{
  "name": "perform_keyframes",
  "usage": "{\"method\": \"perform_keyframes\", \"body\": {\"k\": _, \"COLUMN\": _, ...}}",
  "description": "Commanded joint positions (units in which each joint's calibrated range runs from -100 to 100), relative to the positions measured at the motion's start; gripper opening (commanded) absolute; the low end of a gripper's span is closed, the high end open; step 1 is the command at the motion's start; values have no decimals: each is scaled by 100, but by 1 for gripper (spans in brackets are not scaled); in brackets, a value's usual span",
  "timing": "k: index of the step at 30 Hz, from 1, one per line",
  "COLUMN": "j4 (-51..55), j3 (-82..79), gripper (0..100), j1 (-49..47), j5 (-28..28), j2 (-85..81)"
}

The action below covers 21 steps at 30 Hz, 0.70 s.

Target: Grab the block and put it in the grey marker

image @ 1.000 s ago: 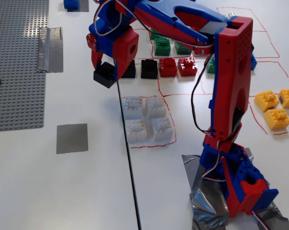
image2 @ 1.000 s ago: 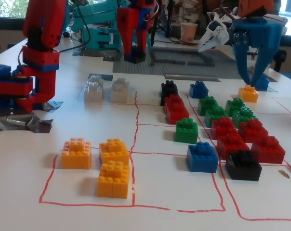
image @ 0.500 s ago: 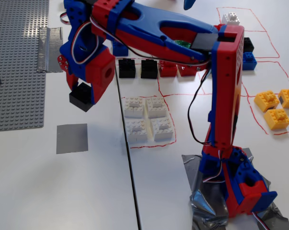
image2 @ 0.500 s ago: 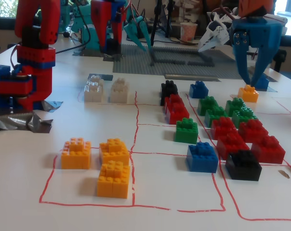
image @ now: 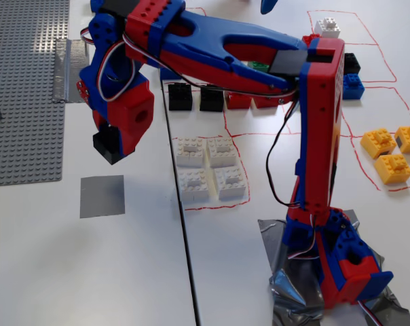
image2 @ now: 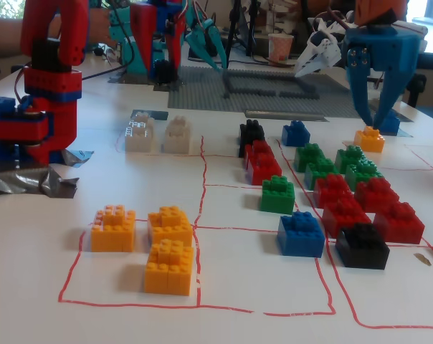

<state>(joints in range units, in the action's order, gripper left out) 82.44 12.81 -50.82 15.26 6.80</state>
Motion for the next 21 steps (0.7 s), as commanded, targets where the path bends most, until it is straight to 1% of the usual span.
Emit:
{"method": "perform_keyframes", "body": {"k": 1, "j4": -338, "j3": -64, "gripper": 0, "j1": -129, "j5": 73, "j2": -688}}
{"method": "perform_keyframes", "body": {"k": 5, "j4": -914, "j3": -763, "gripper": 0, "j1": -197, "j5": 78, "j2": -837}}
{"method": "perform_keyframes", "body": {"k": 11, "j4": -1417, "j3": -1326, "gripper": 0, "j1": -207, "j5": 59, "j2": -845}}
{"method": "perform_keyframes", "body": {"k": 14, "j4": -1701, "j3": -1435, "gripper": 0, "j1": -158, "j5": 39, "j2": -771}}
{"method": "perform_keyframes", "body": {"k": 21, "j4": -1920, "j3": -1571, "gripper": 0, "j1": -119, "j5": 137, "j2": -556}}
